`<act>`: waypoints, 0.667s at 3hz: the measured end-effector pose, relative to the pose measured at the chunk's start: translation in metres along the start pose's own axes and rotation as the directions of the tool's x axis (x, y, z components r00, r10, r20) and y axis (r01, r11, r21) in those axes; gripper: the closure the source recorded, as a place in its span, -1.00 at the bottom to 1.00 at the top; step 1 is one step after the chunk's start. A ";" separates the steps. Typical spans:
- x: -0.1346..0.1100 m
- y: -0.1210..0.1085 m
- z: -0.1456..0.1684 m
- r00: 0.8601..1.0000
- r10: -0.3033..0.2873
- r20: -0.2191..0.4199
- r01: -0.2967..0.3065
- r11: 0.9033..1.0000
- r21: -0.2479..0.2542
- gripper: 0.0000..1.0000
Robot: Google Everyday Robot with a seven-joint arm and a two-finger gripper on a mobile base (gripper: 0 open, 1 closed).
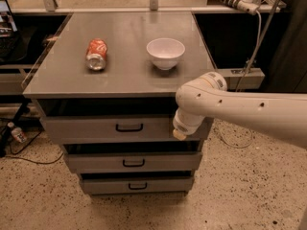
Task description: Close top drawer
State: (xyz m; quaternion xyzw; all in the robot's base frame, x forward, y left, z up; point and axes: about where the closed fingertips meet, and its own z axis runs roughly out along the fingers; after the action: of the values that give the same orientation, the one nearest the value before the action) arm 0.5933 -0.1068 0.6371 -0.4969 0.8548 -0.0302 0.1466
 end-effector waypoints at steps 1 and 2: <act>0.000 0.000 0.000 1.000 0.000 0.000 0.000 1.000 0.000 1.00; 0.041 0.034 -0.011 0.996 0.074 -0.056 -0.077 0.995 -0.066 1.00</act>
Offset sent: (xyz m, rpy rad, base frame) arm -0.1438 -0.0526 -0.0121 0.0228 0.2590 -0.1942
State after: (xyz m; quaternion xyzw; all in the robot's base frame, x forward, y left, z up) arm 0.5424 -0.1261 0.6313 -0.4679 0.8772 -0.0090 0.1077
